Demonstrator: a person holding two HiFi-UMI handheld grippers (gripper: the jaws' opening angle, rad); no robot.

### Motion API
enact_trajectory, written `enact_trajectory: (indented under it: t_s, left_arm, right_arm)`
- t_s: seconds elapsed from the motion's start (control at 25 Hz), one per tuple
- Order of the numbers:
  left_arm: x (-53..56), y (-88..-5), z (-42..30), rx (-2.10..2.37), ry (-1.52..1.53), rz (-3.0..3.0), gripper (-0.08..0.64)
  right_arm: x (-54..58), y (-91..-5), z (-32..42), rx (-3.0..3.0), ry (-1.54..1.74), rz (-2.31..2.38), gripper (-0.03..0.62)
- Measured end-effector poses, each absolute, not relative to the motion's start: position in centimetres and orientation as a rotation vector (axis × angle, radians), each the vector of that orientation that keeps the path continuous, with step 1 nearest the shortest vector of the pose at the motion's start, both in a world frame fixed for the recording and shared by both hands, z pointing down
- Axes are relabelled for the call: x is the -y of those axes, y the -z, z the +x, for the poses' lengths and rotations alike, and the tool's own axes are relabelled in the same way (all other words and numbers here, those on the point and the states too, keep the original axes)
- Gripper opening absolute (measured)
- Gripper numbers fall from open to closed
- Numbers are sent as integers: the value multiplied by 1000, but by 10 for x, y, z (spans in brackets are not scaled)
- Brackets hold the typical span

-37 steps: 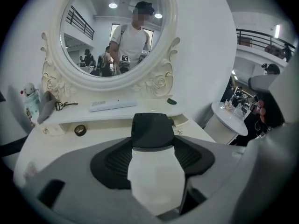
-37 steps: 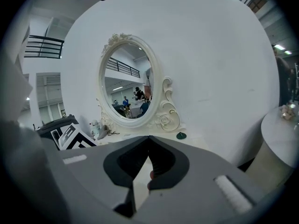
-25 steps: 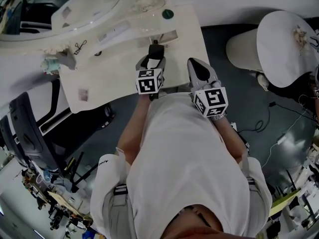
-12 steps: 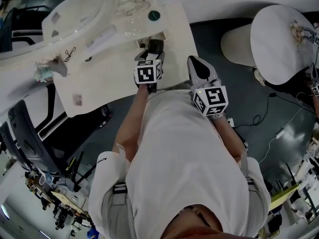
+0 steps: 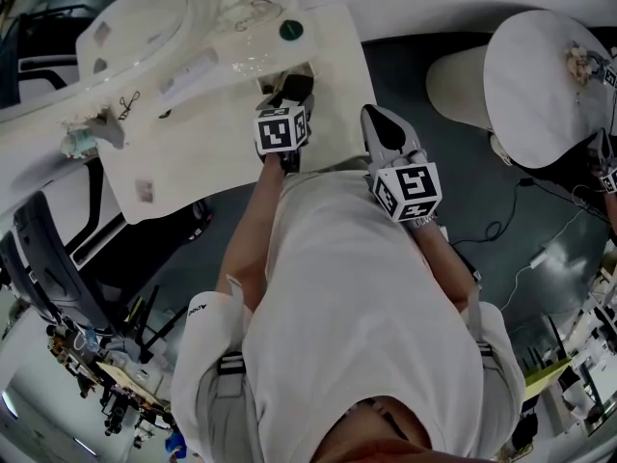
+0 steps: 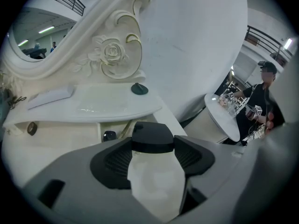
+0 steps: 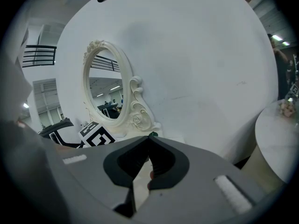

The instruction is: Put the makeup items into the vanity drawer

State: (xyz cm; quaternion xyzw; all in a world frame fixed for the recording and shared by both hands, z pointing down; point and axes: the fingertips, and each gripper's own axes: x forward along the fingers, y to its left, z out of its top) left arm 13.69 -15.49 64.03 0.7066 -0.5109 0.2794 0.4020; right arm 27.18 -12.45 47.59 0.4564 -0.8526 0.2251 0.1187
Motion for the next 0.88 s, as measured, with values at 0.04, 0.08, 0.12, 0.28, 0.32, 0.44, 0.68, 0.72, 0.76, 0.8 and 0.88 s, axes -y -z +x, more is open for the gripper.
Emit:
enact_trajectory:
  t_s: [0.04,0.08,0.12,0.28,0.32,0.44,0.68,0.72,0.76,0.8,0.88]
  left_arm:
    - [156,-641,137,1298,-701,1779,288]
    - [158,-641,137,1303,-695,1771,288]
    - [159,-641,137,1307,-687,1764,288]
    - [165,-644,136,1328,-651,1729,288]
    - [166,-645,135,1335,-643,1719,288]
    - [169,-648,133,1353,-623,1693,288]
    - [172,-655,130,1380,-588,1657,289]
    - [174,-656,129,1386,-585,1655,290]
    - [175,-656,129,1393,-585,1654,290]
    - [175,-656,129,1399,-588,1654,289]
    - [175,-658,128,1409,-605,1659,290]
  right_arm:
    - [126,-476,272,2495,-657,1326,9]
    - [127,-476,273,2496,-655,1316,9]
    - [127,-477,273,2498,-654,1307,9]
    - [133,-478,276,2501,-662,1287,9]
    - [135,-478,277,2501,-664,1284,9]
    - [137,-479,278,2506,-662,1265,9]
    - [139,-484,277,2509,-672,1232,9]
    - [140,-484,277,2510,-671,1226,9]
    - [140,-484,277,2512,-671,1220,9]
    - [140,-485,277,2514,-671,1214,9]
    - [139,-486,276,2517,-672,1203,9]
